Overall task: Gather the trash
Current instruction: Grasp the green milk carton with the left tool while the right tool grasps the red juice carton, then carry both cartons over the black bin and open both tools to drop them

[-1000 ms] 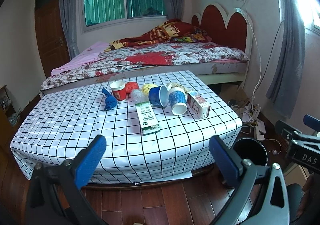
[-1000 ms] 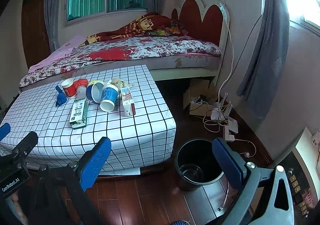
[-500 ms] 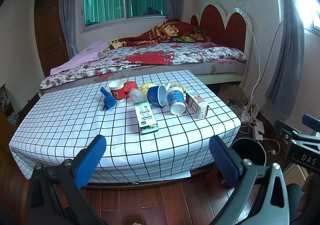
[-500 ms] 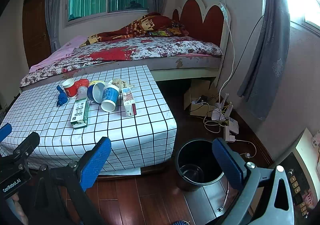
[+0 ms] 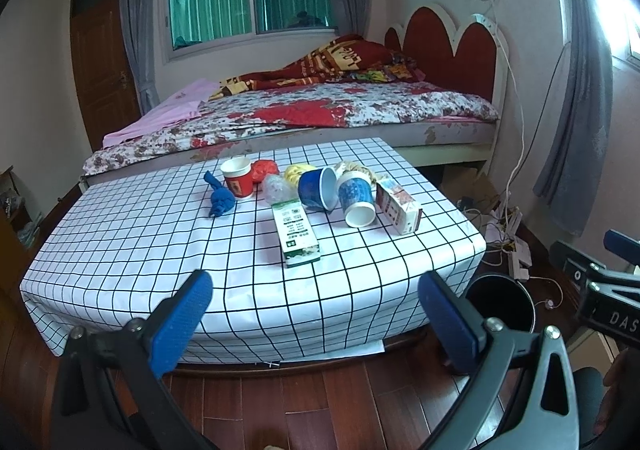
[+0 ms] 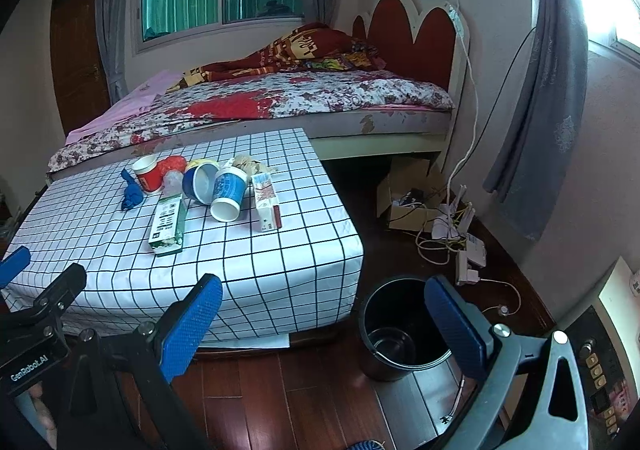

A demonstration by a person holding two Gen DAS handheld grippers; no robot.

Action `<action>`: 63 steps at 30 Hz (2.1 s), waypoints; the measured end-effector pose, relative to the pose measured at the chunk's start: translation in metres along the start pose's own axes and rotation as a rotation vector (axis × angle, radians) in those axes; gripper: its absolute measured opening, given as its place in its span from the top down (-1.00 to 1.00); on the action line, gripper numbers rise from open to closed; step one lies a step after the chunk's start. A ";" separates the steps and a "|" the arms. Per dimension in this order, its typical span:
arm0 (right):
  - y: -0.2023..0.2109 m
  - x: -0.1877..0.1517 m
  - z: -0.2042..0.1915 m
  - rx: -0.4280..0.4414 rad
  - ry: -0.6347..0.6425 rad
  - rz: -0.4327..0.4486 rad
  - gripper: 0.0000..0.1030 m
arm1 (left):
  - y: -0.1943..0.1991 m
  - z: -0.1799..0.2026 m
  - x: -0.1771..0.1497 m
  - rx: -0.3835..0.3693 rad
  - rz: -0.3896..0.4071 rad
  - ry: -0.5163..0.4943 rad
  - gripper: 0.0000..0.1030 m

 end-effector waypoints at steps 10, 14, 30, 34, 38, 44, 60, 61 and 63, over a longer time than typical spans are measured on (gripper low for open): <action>-0.007 -0.005 -0.006 0.104 0.022 -0.004 -0.98 | -0.008 -0.007 -0.004 0.000 -0.012 0.012 -0.99; -0.019 -0.004 -0.007 0.129 0.027 -0.020 -0.80 | -0.020 -0.015 -0.007 -0.045 -0.024 0.041 -0.99; -0.167 0.033 -0.044 0.195 0.100 -0.135 -0.14 | -0.170 -0.025 0.007 -0.018 -0.175 0.079 -0.56; -0.210 0.043 -0.053 0.197 0.125 -0.184 -0.14 | -0.210 -0.021 0.008 -0.002 -0.222 0.090 -0.56; -0.247 0.048 -0.058 0.190 0.131 -0.225 -0.14 | -0.230 -0.019 0.011 0.019 -0.233 0.091 -0.56; -0.275 0.054 -0.066 0.204 0.147 -0.246 -0.14 | -0.254 -0.022 0.012 0.039 -0.259 0.116 -0.56; -0.228 0.052 -0.035 0.203 0.076 -0.153 0.26 | -0.201 -0.014 0.022 -0.050 -0.151 0.043 -0.06; -0.222 0.051 -0.030 0.199 0.069 -0.148 0.26 | -0.196 -0.011 0.023 -0.056 -0.141 0.033 -0.06; -0.207 0.048 -0.017 0.190 0.052 -0.131 0.26 | -0.183 0.000 0.025 -0.076 -0.125 0.012 -0.06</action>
Point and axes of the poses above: each gripper's, at about its wrist camera, not at the fingertips, and y roughly against the way its jaws point, z to its right, x to its top, the point moved 5 cm from there along -y, roughly the way its jaws point, and after that the axes turned 6 degrees about -z, right-handed, at the moved point
